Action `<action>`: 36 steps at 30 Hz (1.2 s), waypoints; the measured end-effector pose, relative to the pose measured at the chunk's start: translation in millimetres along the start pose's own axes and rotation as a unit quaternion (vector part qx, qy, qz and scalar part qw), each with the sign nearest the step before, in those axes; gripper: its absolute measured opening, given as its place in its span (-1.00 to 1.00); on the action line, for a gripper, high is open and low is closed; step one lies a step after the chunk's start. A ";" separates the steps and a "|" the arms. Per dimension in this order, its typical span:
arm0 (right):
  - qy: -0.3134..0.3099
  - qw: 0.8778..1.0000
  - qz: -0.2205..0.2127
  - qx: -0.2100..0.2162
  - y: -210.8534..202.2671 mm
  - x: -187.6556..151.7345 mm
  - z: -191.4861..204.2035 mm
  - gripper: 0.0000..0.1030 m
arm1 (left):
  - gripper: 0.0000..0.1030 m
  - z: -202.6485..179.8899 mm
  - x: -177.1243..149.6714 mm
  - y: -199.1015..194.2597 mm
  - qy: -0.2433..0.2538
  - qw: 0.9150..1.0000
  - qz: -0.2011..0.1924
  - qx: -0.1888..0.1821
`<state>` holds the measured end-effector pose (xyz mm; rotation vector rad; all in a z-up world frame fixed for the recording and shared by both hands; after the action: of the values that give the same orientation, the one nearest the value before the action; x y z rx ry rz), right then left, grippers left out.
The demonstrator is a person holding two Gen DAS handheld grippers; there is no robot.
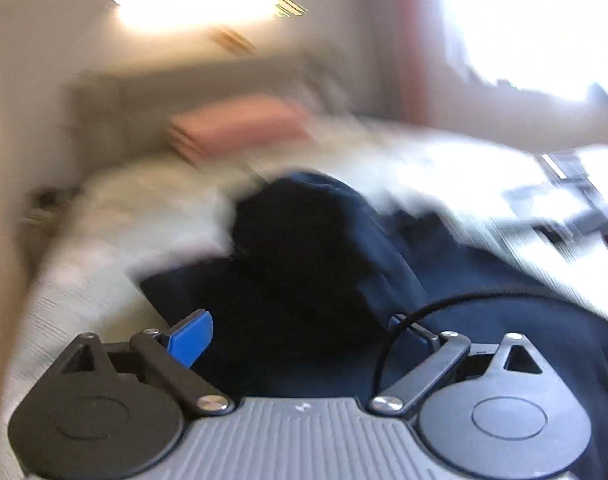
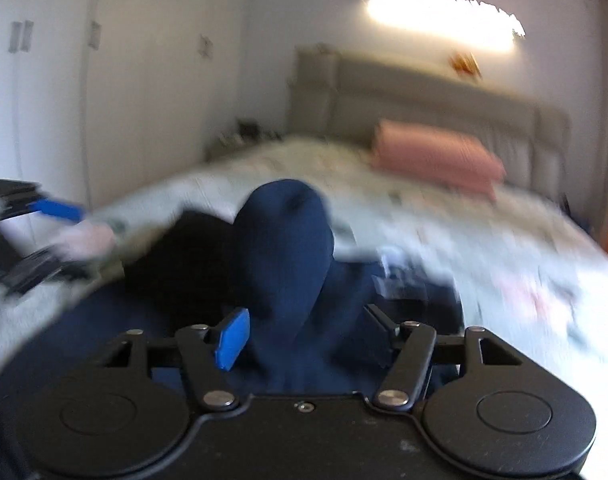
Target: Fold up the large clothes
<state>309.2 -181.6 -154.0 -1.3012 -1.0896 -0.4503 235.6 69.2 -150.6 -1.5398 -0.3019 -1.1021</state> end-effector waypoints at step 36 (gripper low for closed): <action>0.295 0.943 0.081 0.133 135.6 55.7 -42.6 0.51 | 0.52 167.2 68.4 152.5 -0.459 0.871 0.029 -0.171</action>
<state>459.7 -167.5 -176.2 -0.9168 -0.5129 -0.5053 458.4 143.6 -177.6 -2.3148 -0.7178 -0.2955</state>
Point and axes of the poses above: each gripper's, at about its wrist camera, not at the fingertips, and y roughly the way its jaws point, z to its left, x to its top, the point moved 8 cm from there along y, roughly the way its jaws point, and after that the axes turned 3 degrees about z, right-handed, at the moved point
